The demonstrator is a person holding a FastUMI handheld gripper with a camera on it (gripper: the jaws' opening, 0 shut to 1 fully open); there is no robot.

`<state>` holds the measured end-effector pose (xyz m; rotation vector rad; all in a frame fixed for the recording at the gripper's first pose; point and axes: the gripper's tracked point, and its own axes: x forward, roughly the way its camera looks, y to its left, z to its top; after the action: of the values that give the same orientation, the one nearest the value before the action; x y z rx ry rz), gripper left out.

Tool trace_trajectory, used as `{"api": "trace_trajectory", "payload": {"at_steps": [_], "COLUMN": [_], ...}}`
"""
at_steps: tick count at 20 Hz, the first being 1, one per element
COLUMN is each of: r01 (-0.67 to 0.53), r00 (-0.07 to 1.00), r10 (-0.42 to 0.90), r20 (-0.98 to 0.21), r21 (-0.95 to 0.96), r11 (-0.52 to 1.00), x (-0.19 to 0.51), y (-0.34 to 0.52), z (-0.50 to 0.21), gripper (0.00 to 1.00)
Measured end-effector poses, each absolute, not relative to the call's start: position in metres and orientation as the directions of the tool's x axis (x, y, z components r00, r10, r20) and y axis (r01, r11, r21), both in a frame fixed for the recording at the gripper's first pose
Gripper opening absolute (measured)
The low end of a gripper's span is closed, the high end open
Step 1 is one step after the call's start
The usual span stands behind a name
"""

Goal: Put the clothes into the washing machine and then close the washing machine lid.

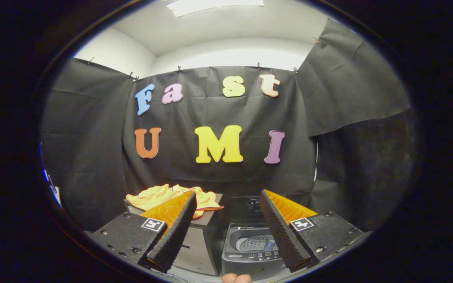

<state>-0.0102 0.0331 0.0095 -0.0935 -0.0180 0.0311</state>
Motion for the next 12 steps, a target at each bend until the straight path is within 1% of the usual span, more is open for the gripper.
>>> {"api": "trace_trajectory", "payload": {"at_steps": [6,9,12], "r01": [-0.063,-0.097,-0.112], "r00": [0.998,0.994,0.988], "r10": [0.063,0.092,0.103], "r20": [-0.009,-0.057,-0.115], "r21": [-0.086,-0.09,-0.079], "r11": [0.994,0.991,0.991], "x": [0.008,0.033,0.077], "y": [0.061,0.087,0.115], "z": [0.009,0.006,0.004], "gripper": [1.0,1.0,1.0]}}
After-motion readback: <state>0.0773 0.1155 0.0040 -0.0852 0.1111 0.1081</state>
